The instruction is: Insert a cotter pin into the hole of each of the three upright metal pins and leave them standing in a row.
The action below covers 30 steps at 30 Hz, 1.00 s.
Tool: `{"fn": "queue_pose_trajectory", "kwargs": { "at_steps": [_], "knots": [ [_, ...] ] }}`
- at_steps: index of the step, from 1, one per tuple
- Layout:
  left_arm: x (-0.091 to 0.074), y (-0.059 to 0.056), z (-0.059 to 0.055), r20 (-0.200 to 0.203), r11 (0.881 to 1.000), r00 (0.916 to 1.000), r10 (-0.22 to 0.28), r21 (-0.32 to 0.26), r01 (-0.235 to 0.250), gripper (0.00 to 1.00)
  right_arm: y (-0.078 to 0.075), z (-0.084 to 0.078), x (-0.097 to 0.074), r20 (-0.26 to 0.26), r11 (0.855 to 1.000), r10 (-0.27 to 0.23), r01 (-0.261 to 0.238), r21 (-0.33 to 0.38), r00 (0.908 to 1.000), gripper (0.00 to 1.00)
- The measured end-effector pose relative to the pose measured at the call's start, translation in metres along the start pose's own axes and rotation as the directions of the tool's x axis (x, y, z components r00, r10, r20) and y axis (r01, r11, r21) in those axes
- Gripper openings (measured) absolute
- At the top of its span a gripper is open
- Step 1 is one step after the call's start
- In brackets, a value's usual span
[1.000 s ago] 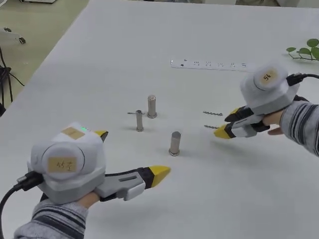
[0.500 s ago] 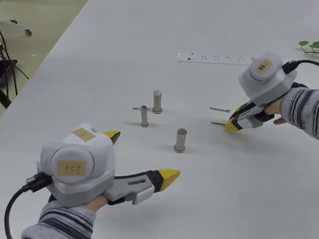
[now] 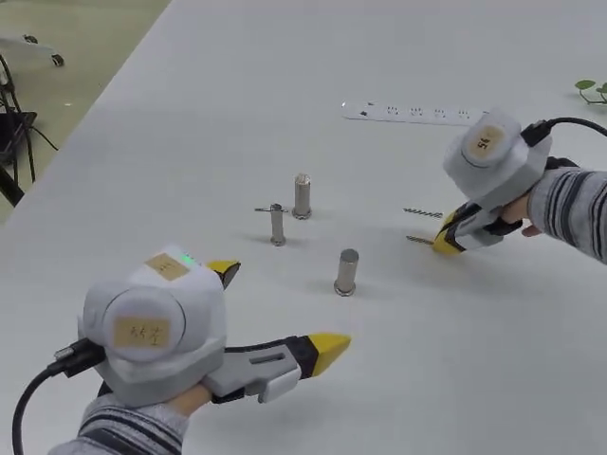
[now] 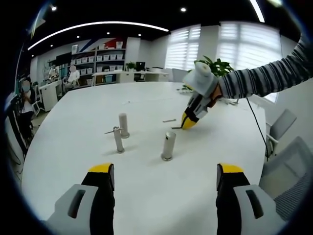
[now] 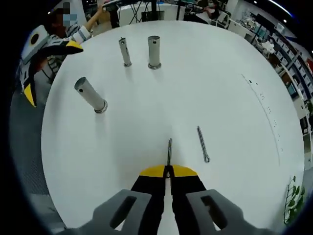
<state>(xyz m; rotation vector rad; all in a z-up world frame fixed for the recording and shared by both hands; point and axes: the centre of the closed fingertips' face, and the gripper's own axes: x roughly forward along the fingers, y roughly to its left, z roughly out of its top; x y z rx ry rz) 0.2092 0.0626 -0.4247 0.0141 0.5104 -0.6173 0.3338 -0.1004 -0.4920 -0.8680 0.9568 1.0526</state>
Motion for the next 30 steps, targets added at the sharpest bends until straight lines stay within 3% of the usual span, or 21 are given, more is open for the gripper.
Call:
{"fn": "queue_pose_trajectory", "kwargs": {
  "at_steps": [5,10,16,21,25,29,30],
  "knots": [
    [0.000,-0.003,-0.001,-0.003,1.000,0.9999,-0.012,0.003,0.012,0.82,0.000,0.000,0.000,-0.018,0.999,-0.013,0.013,-0.038,0.9998,0.00],
    [-0.002,-0.006,0.000,-0.005,1.000,0.9998,-0.020,0.005,0.020,0.79,0.003,-0.001,-0.002,0.001,0.999,-0.019,0.019,-0.029,0.9998,0.00],
    [-0.001,-0.006,-0.002,-0.023,1.000,0.9995,-0.022,0.015,0.022,0.78,0.005,0.001,-0.012,0.064,0.999,-0.038,0.038,-0.006,0.9972,0.00],
    [-0.002,-0.006,0.001,-0.018,1.000,0.9995,-0.024,0.018,0.025,0.78,0.015,0.006,-0.022,0.107,0.998,-0.045,0.049,-0.036,0.9933,0.00],
    [-0.002,-0.007,0.005,-0.009,0.999,0.9995,-0.030,0.041,0.031,0.76,0.027,0.014,-0.029,0.163,0.996,-0.045,0.055,-0.063,0.9857,0.00],
    [-0.003,-0.008,0.006,-0.013,0.998,0.9994,-0.033,0.055,0.034,0.73,0.049,0.023,-0.032,0.215,0.994,-0.010,0.033,-0.102,0.9767,0.00],
    [-0.003,-0.009,0.006,-0.017,0.998,0.9993,-0.035,0.056,0.036,0.73,0.047,0.024,-0.030,0.215,0.994,-0.008,0.031,-0.107,0.9765,0.00]
  ]
}}
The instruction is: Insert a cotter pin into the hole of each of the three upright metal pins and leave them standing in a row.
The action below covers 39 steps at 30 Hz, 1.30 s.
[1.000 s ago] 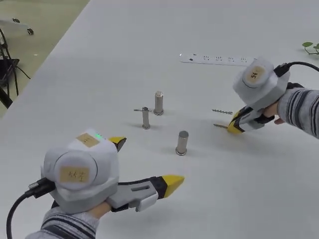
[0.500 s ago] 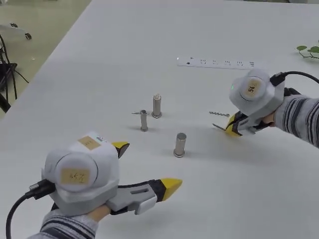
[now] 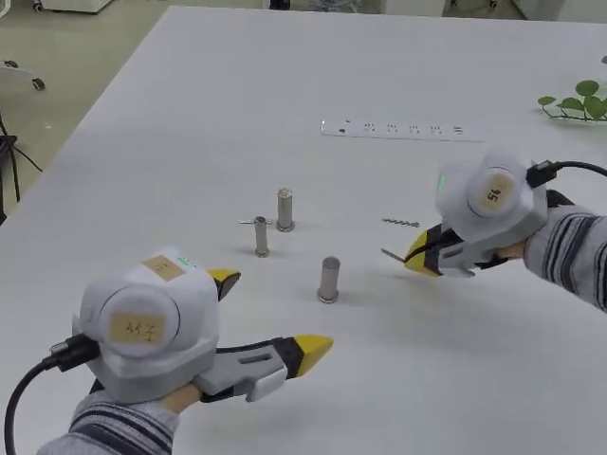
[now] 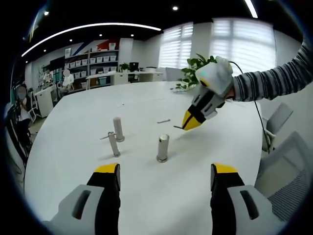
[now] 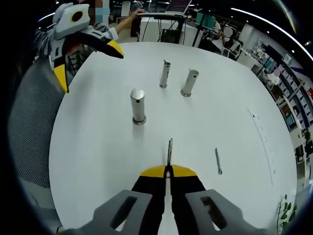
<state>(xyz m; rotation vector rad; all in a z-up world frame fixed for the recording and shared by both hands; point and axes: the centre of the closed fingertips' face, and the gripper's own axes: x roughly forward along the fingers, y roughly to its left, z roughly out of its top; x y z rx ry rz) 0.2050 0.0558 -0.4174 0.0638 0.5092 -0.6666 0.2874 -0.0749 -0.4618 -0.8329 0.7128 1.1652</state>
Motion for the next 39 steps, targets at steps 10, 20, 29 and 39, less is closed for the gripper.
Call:
{"fn": "queue_pose_trajectory", "kwargs": {
  "at_steps": [10,20,29,39],
  "knots": [
    [0.005,-0.009,0.000,-0.024,0.999,0.9991,-0.034,0.016,0.034,0.66,0.037,0.018,-0.007,0.032,0.993,0.028,-0.025,-0.112,0.9991,0.00],
    [0.010,-0.020,0.002,-0.025,0.993,0.9943,-0.104,-0.050,0.102,0.55,0.061,0.038,-0.014,0.067,0.971,0.040,-0.023,-0.237,0.9970,0.00],
    [0.012,-0.027,0.003,-0.008,0.980,0.9895,-0.144,-0.137,0.142,0.45,0.080,0.059,-0.021,0.107,0.943,0.047,-0.009,-0.332,0.9931,0.00],
    [0.012,-0.032,0.010,0.053,0.945,0.9808,-0.188,-0.264,0.195,0.30,0.093,0.071,-0.023,0.124,0.918,0.061,-0.006,-0.396,0.9904,0.00]
  ]
}}
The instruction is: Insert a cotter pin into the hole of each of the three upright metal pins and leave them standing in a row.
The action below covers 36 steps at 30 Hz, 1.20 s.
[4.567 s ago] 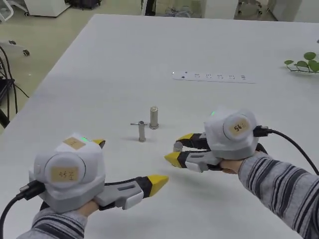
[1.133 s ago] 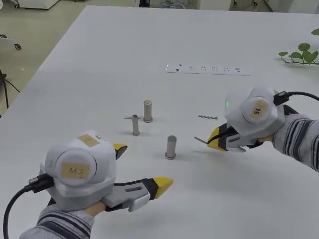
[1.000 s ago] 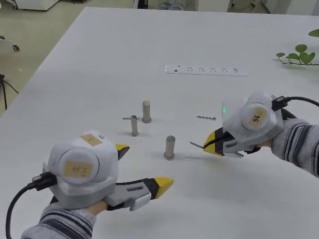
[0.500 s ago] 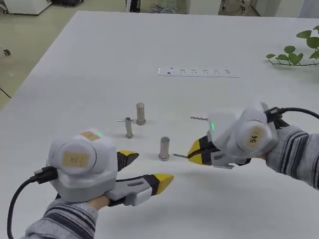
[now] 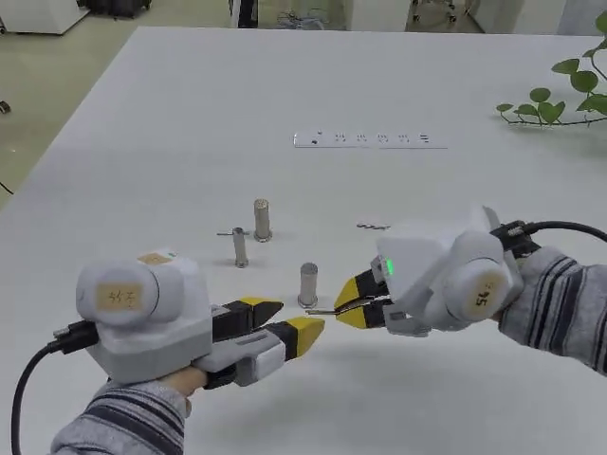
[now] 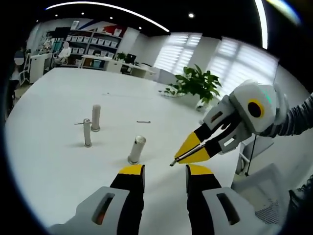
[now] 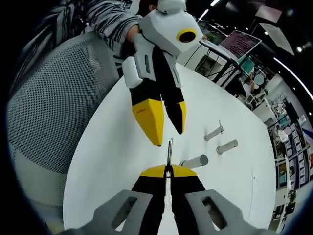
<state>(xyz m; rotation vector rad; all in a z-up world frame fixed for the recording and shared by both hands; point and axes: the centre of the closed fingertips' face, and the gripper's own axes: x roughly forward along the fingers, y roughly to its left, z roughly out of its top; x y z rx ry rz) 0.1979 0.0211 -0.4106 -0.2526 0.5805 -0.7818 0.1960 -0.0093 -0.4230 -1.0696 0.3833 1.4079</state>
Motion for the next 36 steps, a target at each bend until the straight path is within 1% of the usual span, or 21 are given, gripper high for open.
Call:
{"fn": "queue_pose_trajectory", "kwargs": {
  "at_steps": [3,4,6,10,12,16,21,22,25,26,29,31,32,34,36],
  "knots": [
    [0.001,-0.002,0.001,0.012,0.999,0.9998,-0.013,-0.042,0.014,0.26,0.000,0.003,0.000,0.010,1.000,-0.001,0.001,-0.001,0.9999,0.00],
    [0.001,-0.005,0.002,0.022,0.998,0.9995,-0.024,-0.060,0.025,0.24,0.000,0.004,0.000,0.014,1.000,-0.002,0.002,-0.003,0.9999,0.00],
    [0.001,-0.006,0.003,0.031,0.996,0.9990,-0.032,-0.087,0.034,0.20,0.001,0.006,0.000,0.018,1.000,0.000,0.000,-0.004,0.9998,0.00],
    [0.002,-0.007,0.002,0.034,0.994,0.9987,-0.037,-0.106,0.041,0.15,0.001,0.007,0.001,0.017,1.000,-0.006,0.006,-0.010,0.9998,0.00],
    [0.003,-0.007,0.001,0.031,0.993,0.9987,-0.041,-0.110,0.044,0.13,0.000,0.009,0.001,0.026,1.000,-0.012,0.012,-0.006,0.9996,0.00],
    [0.003,-0.010,0.002,0.043,0.990,0.9977,-0.053,-0.132,0.058,0.08,0.000,0.010,0.001,0.028,1.000,-0.010,0.010,-0.006,0.9996,0.00],
    [0.003,-0.011,0.002,0.042,0.990,0.9977,-0.053,-0.130,0.058,0.02,0.000,0.015,0.002,0.041,1.000,-0.008,0.008,0.002,0.9991,0.00],
    [0.002,-0.010,0.002,0.043,0.991,0.9979,-0.048,-0.121,0.053,0.00,0.000,0.015,0.002,0.041,1.000,-0.008,0.008,0.001,0.9991,0.00],
    [0.001,-0.011,0.001,0.039,0.992,0.9976,-0.056,-0.114,0.060,0.00,0.000,0.016,0.003,0.042,1.000,-0.008,0.008,0.004,0.9991,0.00],
    [0.001,-0.011,0.002,0.042,0.993,0.9975,-0.057,-0.102,0.061,0.00,0.000,0.016,0.003,0.044,1.000,-0.010,0.010,0.005,0.9990,0.00],
    [0.000,-0.013,0.002,0.039,0.996,0.9969,-0.069,-0.051,0.071,0.00,0.000,0.017,0.002,0.046,1.000,-0.009,0.008,0.020,0.9989,0.00],
    [0.001,-0.014,0.001,0.027,0.997,0.9971,-0.072,-0.015,0.072,0.00,0.001,0.016,0.003,0.044,1.000,-0.005,0.003,0.030,0.9990,0.00],
    [0.001,-0.016,0.001,0.020,0.998,0.9974,-0.070,0.008,0.070,0.00,0.001,0.015,0.003,0.043,1.000,-0.006,0.005,0.031,0.9991,0.00],
    [0.001,-0.016,0.000,0.009,0.996,0.9972,-0.074,0.049,0.073,0.00,0.001,0.014,0.003,0.038,0.999,-0.005,0.004,0.032,0.9993,0.00],
    [0.000,-0.020,0.000,0.000,0.992,0.9964,-0.085,0.098,0.085,0.00,0.001,0.009,0.004,0.023,0.999,-0.007,0.006,0.036,0.9997,0.00]
  ]
}}
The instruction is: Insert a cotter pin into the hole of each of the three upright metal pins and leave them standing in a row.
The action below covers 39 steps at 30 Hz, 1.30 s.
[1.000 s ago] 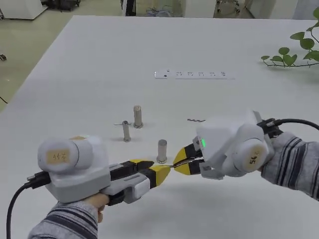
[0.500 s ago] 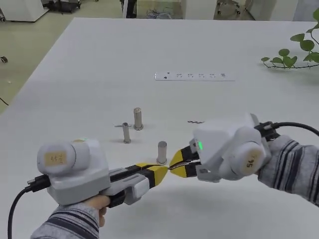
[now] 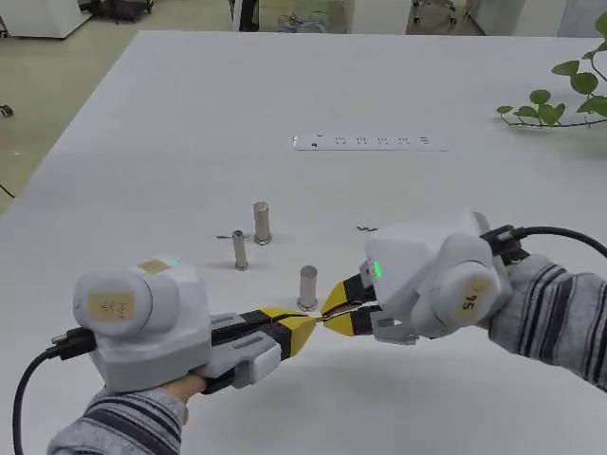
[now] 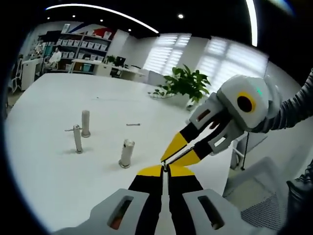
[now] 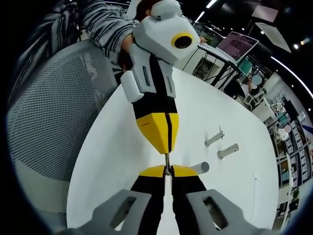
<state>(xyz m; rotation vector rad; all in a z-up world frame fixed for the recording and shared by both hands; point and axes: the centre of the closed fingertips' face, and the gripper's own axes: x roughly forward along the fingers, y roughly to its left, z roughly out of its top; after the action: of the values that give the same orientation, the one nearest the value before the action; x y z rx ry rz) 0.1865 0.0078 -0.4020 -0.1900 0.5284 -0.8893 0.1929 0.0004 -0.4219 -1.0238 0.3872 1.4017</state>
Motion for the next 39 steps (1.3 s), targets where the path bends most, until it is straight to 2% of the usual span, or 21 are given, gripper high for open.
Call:
{"fn": "queue_pose_trajectory", "kwargs": {
  "at_steps": [4,7,13,17,20,22,25,28,35,39],
  "knots": [
    [0.000,-0.006,0.004,0.008,0.998,0.9993,-0.036,0.057,0.035,0.00,0.000,-0.002,-0.001,0.003,1.000,0.006,-0.006,0.023,1.0000,0.02],
    [-0.001,-0.006,0.003,-0.008,0.993,0.9990,-0.044,0.106,0.044,0.00,0.001,-0.001,-0.002,0.010,0.999,0.017,-0.017,0.037,0.9998,0.02],
    [-0.002,-0.007,0.005,-0.029,0.984,0.9971,-0.070,0.162,0.074,0.00,0.004,0.001,-0.004,0.014,0.998,0.036,-0.037,0.047,0.9992,0.00],
    [-0.004,-0.006,0.004,-0.050,0.980,0.9966,-0.065,0.185,0.073,0.00,0.003,0.002,-0.005,0.013,0.998,0.035,-0.036,0.047,0.9993,0.00],
    [-0.003,-0.005,0.006,-0.046,0.985,0.9975,-0.053,0.161,0.060,0.00,0.002,0.002,-0.005,0.002,0.999,0.028,-0.028,0.042,0.9996,0.00],
    [-0.002,-0.002,0.008,-0.036,0.985,0.9988,-0.032,0.169,0.038,0.01,0.001,0.001,-0.004,-0.006,0.999,0.027,-0.026,0.041,0.9996,0.00],
    [-0.001,0.000,0.010,-0.023,0.985,0.9996,-0.014,0.173,0.018,0.09,0.000,0.001,-0.005,-0.009,0.999,0.017,-0.017,0.043,0.9998,0.00],
    [0.001,0.004,0.011,-0.018,0.983,0.9998,0.002,0.183,0.002,0.13,-0.002,-0.001,-0.005,-0.011,0.999,0.006,-0.006,0.046,0.9999,0.00],
    [0.005,0.016,0.016,0.011,0.973,0.9976,0.068,0.220,-0.069,0.24,-0.012,-0.009,-0.007,-0.025,0.997,-0.026,0.028,0.068,0.9994,0.00],
    [0.008,0.027,0.016,0.019,0.960,0.9920,0.124,0.250,-0.125,0.28,-0.019,-0.019,-0.006,-0.052,0.994,-0.053,0.058,0.093,0.9972,0.00]
  ]
}}
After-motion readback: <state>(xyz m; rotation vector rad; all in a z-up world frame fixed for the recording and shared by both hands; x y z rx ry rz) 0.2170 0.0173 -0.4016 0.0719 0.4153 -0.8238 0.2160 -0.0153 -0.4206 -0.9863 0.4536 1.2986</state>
